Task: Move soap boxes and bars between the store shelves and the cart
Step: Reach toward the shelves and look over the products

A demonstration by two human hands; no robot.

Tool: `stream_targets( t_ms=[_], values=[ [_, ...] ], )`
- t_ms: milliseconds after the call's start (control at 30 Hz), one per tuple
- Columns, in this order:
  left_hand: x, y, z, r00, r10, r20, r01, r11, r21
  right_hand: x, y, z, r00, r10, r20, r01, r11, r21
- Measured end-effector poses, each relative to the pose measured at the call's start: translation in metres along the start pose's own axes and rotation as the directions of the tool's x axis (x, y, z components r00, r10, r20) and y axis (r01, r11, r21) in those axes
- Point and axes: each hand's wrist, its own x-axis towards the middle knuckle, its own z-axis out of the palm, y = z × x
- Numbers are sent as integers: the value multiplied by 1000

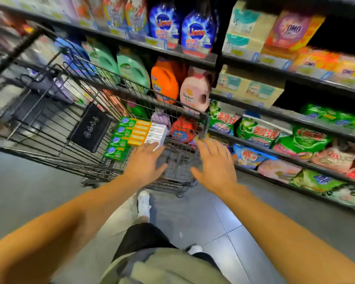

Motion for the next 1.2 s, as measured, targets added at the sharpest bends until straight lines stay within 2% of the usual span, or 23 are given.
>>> stream_targets(
  t_ms=[100, 367, 633, 767, 900, 1000, 1200],
  values=[
    [15, -56, 12, 999, -40, 31, 41, 999, -32, 38, -25, 21, 998, -11, 57, 11, 1000, 0],
    [87, -178, 53, 971, -16, 239, 32, 998, -61, 149, -68, 91, 956, 69, 284, -69, 998, -11],
    [148, -227, 131, 928, -9, 373, 46, 995, -92, 221, -77, 180, 869, 141, 474, -174, 984, 28],
    [177, -245, 176, 909, 46, 415, 11, 991, -136, 241, -66, 213, 872, 144, 468, -175, 984, 24],
    [196, -254, 219, 887, 77, 455, -28, 993, -114, 259, -52, 246, 846, 112, 522, -118, 993, -21],
    [201, -252, 244, 907, 115, 405, -70, 990, -124, 267, -46, 262, 844, 115, 524, -135, 991, 0],
    [198, -251, 274, 976, 96, 193, -74, 990, -117, 276, -43, 291, 849, 146, 508, -213, 974, 75]
  ],
)
